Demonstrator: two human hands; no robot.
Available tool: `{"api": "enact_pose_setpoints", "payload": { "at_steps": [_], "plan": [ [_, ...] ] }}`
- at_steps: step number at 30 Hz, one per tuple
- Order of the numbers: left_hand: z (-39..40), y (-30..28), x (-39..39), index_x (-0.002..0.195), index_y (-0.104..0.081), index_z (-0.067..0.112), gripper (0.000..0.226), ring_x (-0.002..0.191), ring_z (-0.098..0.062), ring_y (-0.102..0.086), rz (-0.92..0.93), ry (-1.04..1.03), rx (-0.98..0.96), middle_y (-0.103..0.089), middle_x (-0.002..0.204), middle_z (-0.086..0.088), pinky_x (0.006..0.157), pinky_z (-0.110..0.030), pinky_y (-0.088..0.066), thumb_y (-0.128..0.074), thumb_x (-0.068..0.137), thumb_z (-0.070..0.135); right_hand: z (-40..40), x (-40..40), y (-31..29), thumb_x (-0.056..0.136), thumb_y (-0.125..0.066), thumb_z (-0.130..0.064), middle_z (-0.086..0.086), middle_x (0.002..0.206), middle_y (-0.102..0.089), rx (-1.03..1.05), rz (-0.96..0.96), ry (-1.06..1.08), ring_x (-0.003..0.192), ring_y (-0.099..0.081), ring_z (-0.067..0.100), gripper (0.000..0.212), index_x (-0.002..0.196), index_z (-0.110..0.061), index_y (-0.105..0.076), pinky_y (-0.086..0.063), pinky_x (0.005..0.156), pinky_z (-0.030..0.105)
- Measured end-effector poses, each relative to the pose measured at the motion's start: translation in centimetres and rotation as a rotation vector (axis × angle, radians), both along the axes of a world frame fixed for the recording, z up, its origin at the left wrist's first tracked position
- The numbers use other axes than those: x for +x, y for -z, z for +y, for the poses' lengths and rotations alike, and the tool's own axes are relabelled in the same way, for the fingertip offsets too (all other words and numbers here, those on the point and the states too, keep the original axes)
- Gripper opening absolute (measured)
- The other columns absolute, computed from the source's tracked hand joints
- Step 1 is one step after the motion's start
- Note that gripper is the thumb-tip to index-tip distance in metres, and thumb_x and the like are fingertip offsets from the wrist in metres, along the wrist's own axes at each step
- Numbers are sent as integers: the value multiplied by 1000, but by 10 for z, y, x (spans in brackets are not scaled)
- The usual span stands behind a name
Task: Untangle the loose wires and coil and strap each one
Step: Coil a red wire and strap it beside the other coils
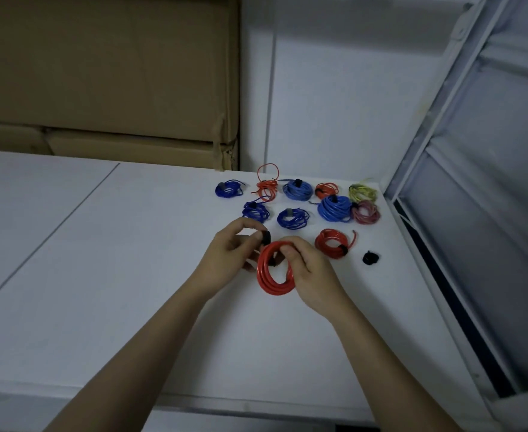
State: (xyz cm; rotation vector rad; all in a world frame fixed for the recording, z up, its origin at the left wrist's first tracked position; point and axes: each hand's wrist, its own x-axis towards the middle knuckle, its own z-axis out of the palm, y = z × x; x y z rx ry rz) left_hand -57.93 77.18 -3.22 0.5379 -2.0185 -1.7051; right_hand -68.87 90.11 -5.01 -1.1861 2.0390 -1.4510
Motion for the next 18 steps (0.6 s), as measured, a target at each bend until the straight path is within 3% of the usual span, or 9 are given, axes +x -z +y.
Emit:
{"api": "enact_pose_setpoints", "payload": {
  "at_steps": [5,10,12,14,18],
  "plan": [
    [-6,2,-6,112,-58,22,19,85,-20,-71,-36,122,216,-74,90,-4,71,-24,-55,-49,98,31,-4,1,2,100,-43,-23,-9,93,-62,54,247,97,85,-56,3,18,104,-20,-60,-45,76,18],
    [-11,5,-10,118,-55,19,53,87,-16,-69,-21,209,455,-73,94,-2,77,-26,-54,-67,73,45,-8,7,3,99,-44,-21,-9,101,-63,8,308,145,92,-59,6,20,110,-20,-61,-49,81,23],
    [-12,5,-13,114,-59,17,47,92,-15,-69,-14,248,613,-72,100,-3,79,-28,-55,-63,76,45,-7,8,3,99,-45,-22,-14,102,-61,-5,330,169,92,-58,3,22,114,-21,-60,-47,81,18],
    [-12,5,-17,110,-62,18,34,97,-15,-69,-49,258,643,-71,105,-4,81,-29,-54,-55,87,43,-6,9,4,99,-46,-20,-15,107,-60,-6,341,208,93,-56,-1,26,121,-20,-59,-45,83,13],
    [-14,7,-23,102,-66,15,14,70,-7,-66,-66,189,534,-70,85,-1,67,-22,-55,-55,96,21,-4,9,6,98,-45,-10,0,118,-63,-52,307,246,101,-60,12,31,127,-13,-57,-49,90,30]
  ]
}}
